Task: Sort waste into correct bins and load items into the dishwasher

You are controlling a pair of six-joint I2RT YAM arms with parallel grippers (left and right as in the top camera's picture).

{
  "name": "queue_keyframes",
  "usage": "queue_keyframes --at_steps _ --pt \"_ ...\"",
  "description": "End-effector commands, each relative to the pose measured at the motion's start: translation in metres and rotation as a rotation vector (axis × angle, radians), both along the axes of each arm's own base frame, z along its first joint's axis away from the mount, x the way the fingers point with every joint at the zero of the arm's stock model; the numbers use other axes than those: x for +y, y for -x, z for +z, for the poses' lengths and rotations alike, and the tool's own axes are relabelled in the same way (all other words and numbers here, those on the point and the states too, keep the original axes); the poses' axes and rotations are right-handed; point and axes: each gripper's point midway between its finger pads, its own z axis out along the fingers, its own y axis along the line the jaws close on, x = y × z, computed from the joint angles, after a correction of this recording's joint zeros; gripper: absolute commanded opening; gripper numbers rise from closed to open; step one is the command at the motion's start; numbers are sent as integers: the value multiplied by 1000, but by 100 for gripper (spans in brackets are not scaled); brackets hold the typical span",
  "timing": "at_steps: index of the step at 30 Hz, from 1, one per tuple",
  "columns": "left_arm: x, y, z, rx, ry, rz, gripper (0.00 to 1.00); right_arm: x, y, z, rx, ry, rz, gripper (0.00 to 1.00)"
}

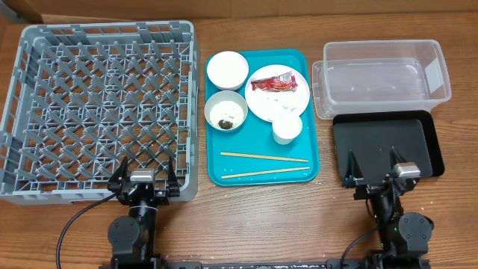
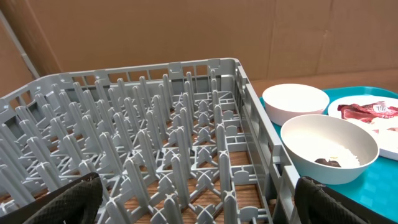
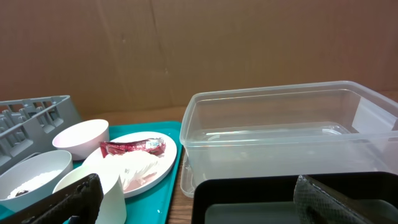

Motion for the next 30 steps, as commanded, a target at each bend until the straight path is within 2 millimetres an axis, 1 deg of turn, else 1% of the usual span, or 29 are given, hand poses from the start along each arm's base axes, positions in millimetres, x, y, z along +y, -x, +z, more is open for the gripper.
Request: queue_keyframes --at_steps 1,11,14,17,19,23,26,27,30 --pt "-2 0 1 -10 -15 -14 100 0 0 -1 -8 3 0 100" --pt "-3 0 3 -21 -16 -14 100 0 0 -1 -8 3 0 100" --pt "-6 0 9 -46 -15 -34 100 0 0 -1 -8 3 0 100" --pt "-14 0 21 -92 -17 -82 100 1 0 0 -11 3 1 100" --pt "-15 0 27 -116 -12 -83 100 1 0 3 -22 3 1 100" --pt "-15 1 39 -168 18 -83 100 3 1 19 -85 5 17 100" --pt "-15 2 50 -200 39 -84 100 4 4 35 -130 6 20 100" --pt "-15 3 58 -216 48 -84 100 4 6 47 -154 6 19 100" --pt "-15 7 75 -246 44 -86 100 4 12 71 -204 8 20 100"
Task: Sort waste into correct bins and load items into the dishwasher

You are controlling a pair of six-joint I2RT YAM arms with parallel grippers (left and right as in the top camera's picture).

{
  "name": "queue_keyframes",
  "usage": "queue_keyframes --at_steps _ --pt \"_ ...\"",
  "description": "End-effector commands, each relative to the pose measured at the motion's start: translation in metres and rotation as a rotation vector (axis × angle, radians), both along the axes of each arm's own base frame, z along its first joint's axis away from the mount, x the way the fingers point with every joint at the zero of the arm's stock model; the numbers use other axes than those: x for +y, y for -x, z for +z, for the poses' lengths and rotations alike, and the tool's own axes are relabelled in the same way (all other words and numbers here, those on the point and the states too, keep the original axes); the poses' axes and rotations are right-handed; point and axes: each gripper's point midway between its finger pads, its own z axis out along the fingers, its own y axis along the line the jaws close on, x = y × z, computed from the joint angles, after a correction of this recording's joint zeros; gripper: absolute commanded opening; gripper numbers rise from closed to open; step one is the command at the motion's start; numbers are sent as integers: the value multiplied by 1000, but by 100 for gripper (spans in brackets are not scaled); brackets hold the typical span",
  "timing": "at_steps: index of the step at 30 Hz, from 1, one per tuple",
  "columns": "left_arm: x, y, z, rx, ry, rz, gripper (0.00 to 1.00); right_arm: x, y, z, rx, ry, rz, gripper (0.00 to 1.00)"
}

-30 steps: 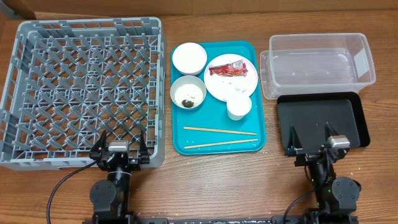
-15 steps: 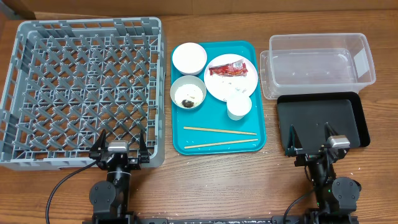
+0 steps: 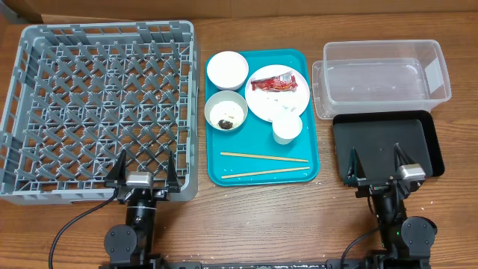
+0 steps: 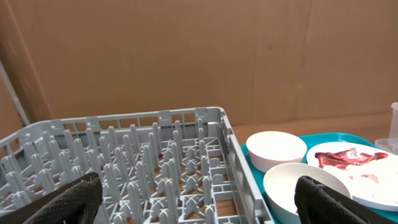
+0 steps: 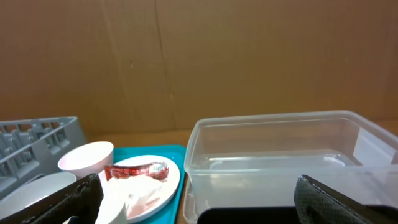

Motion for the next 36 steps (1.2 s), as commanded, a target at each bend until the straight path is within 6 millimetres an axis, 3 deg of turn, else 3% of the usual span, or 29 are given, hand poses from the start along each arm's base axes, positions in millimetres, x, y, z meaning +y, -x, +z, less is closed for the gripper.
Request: queue_keyframes --at_steps 1,6,11,17,23,30,36 --pt "-4 7 37 -75 22 -21 100 3 13 52 -121 7 15 100" --pt "-4 8 67 -93 20 -21 100 7 28 95 -212 14 37 100" --pt "-4 -3 84 -53 22 -25 100 10 43 126 -257 25 52 100" --pt "-17 -26 99 21 20 -106 100 11 57 149 -283 53 46 100" --pt "-24 -52 114 128 29 -153 100 13 62 156 -279 62 60 100" --pt "-39 -94 149 242 33 -221 100 30 44 168 -199 75 162 100" --pt "-62 -130 163 351 -26 -279 100 51 5 193 -73 77 297 100"
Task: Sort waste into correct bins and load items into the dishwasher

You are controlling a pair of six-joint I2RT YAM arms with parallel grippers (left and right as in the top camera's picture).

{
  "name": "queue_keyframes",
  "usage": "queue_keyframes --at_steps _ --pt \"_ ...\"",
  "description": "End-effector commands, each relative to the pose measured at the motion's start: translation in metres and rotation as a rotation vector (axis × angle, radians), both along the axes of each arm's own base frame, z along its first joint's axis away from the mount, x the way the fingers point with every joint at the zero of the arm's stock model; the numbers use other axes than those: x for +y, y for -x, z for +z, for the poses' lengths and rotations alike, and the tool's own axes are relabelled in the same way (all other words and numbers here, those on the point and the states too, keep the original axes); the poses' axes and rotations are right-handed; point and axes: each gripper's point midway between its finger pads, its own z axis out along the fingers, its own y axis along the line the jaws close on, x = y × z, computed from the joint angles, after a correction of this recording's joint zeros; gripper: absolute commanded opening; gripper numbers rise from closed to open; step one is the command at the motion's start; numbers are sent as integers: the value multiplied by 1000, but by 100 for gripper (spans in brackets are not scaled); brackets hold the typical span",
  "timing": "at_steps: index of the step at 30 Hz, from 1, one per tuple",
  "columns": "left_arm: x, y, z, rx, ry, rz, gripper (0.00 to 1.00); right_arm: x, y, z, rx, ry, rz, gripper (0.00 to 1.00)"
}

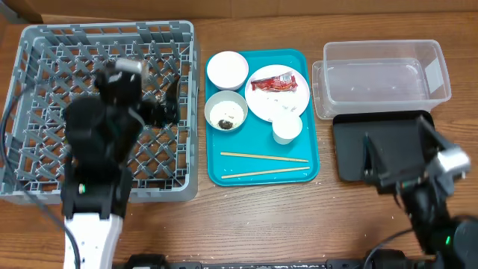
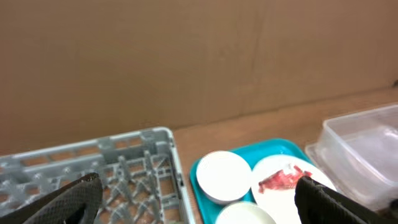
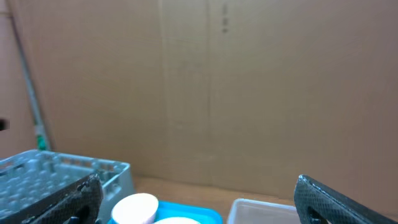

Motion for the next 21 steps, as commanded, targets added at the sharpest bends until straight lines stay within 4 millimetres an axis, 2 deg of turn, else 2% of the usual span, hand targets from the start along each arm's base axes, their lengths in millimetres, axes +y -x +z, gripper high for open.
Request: queue_keyframes --at_steps 1,2,5,6,10,12,13,16,21 --pt "-15 -19 19 20 -50 -52 100 22 -24 26 69 25 135 100" --pt "-17 -28 21 60 -51 -56 100 28 -47 33 148 22 176 100" --pt "-17 -40 21 87 -51 -56 100 38 -88 41 294 11 238 100" --pt "-18 -46 16 94 -52 -56 100 48 -119 45 386 17 274 100" --pt "-18 -52 -1 148 -53 -57 100 79 -173 30 536 112 321 100" --pt "-18 -55 -13 186 -55 -58 100 94 -204 11 627 175 287 100" --pt "-18 -56 -19 203 -56 -58 100 99 -213 3 654 197 273 100" --pt "-18 -59 -40 271 -57 -60 100 117 -247 -45 783 289 190 100" --pt "-19 -62 -73 378 -61 -62 100 156 -265 -123 924 345 252 100"
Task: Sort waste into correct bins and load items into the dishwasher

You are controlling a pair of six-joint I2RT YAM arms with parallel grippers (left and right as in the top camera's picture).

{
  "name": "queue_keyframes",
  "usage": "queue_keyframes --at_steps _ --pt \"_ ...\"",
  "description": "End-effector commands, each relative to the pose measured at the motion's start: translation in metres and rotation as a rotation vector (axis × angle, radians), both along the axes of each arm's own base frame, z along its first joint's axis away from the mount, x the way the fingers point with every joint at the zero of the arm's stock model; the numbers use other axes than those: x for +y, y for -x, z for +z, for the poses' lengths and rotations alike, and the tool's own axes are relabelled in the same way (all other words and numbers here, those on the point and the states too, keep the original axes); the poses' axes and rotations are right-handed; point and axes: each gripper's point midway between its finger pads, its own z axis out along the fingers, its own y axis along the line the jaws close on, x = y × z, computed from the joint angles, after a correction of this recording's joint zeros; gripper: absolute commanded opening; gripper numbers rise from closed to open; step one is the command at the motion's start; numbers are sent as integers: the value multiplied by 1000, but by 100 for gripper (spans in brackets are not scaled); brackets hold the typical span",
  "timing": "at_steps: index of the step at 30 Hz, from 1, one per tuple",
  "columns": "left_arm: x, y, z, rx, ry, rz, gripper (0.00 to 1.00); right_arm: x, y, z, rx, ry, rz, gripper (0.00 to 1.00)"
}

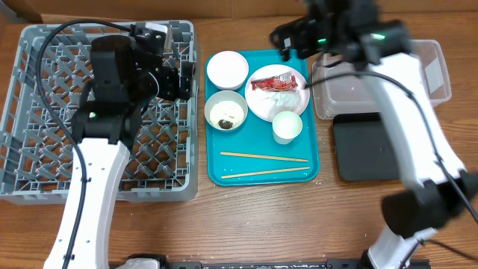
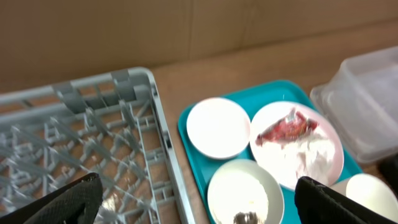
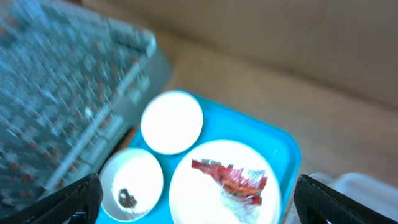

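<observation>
A teal tray [image 1: 261, 178] holds a clean white bowl [image 1: 227, 69], a dirty bowl [image 1: 225, 112], a plate [image 1: 293, 104] with a red wrapper [image 1: 272, 83], a white cup [image 1: 287, 126] and two chopsticks [image 1: 263, 157]. My left gripper [image 1: 170, 75] hangs open over the right edge of the grey rack [image 1: 45, 112]. Its wrist view looks down on the dirty bowl [image 2: 245, 193] and the wrapper [image 2: 287, 129]. My right gripper [image 1: 295, 33] is open above the tray's far right corner. It sees the wrapper [image 3: 230, 180] and the clean bowl [image 3: 171, 122]. Neither holds anything.
A clear plastic bin [image 1: 388, 75] stands at the back right. A black tray [image 1: 370, 146] lies in front of it. The grey rack fills the left half of the table. A cardboard wall closes off the far side.
My right arm was low over the black tray and now reaches above the teal tray's far right corner. My left gripper has moved to the rack's right edge and tilted down toward the bowls.
Both grippers sat open at the table's front edge, left before the rack, right before the black tray. They then stood slightly higher. Later the left was over the rack and the right was raised. Now both look down on the teal tray.
</observation>
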Motion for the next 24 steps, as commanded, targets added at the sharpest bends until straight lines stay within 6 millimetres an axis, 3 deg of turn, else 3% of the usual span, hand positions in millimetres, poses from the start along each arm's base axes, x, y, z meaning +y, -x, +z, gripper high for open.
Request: queue_keyframes --at_steps 1,5,6,7,11,15,19,24 --pt "-2 -6 -17 54 -10 -9 100 15 -15 -39 41 63 11 100" --pt "-2 -12 -40 116 -14 -9 100 37 -23 -90 140 23 62 99" --pt "-2 -13 -47 134 -14 -9 100 36 -27 -100 158 25 42 94" --pt "-2 -14 -52 148 -16 -8 100 32 -33 -113 179 34 -9 89" --pt "7 -18 -60 162 -45 30 100 10 -49 -158 229 123 -176 88" --pt "12 -19 -60 159 -65 55 100 -1 -46 -202 299 203 -213 87" --pt "12 -19 -60 159 -65 54 100 -6 -33 -228 382 226 -232 87" --pt "12 -19 -60 159 -65 54 100 -11 -18 -243 468 241 -264 87"
